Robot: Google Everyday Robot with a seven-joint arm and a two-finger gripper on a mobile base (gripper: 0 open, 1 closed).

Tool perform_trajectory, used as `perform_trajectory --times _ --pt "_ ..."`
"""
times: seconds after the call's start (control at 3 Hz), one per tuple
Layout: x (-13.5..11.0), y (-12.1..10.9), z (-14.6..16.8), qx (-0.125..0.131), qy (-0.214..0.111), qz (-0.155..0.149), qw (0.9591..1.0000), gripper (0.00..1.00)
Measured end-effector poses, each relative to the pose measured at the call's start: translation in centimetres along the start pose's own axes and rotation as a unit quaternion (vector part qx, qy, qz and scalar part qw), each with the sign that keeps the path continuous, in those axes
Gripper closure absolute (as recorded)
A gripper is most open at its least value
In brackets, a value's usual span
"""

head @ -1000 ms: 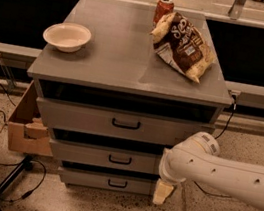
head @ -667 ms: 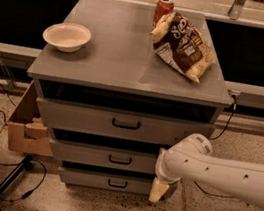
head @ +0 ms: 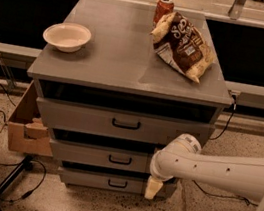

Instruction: Open middle drawer

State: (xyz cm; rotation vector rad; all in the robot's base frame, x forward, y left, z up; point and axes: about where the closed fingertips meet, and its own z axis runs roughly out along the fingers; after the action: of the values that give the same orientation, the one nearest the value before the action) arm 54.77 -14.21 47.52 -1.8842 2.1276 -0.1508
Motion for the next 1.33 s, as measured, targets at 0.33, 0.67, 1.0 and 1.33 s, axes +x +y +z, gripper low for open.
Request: perform_trajectory --times 0.33,0.67,1.0,1.33 --pt "-0.6 -0.8 1.2 -0.005 0.009 -0.008 0.9999 0.00" --pt "-1.0 -1.2 2.2 -0.012 0.020 -0.014 0.9996 0.00" --pt "-1.5 -1.0 3.4 -0.023 0.028 -0.018 0.9992 0.00" --pt "-1.8 -1.0 4.5 -0.038 0.040 -0.019 0.9983 0.00"
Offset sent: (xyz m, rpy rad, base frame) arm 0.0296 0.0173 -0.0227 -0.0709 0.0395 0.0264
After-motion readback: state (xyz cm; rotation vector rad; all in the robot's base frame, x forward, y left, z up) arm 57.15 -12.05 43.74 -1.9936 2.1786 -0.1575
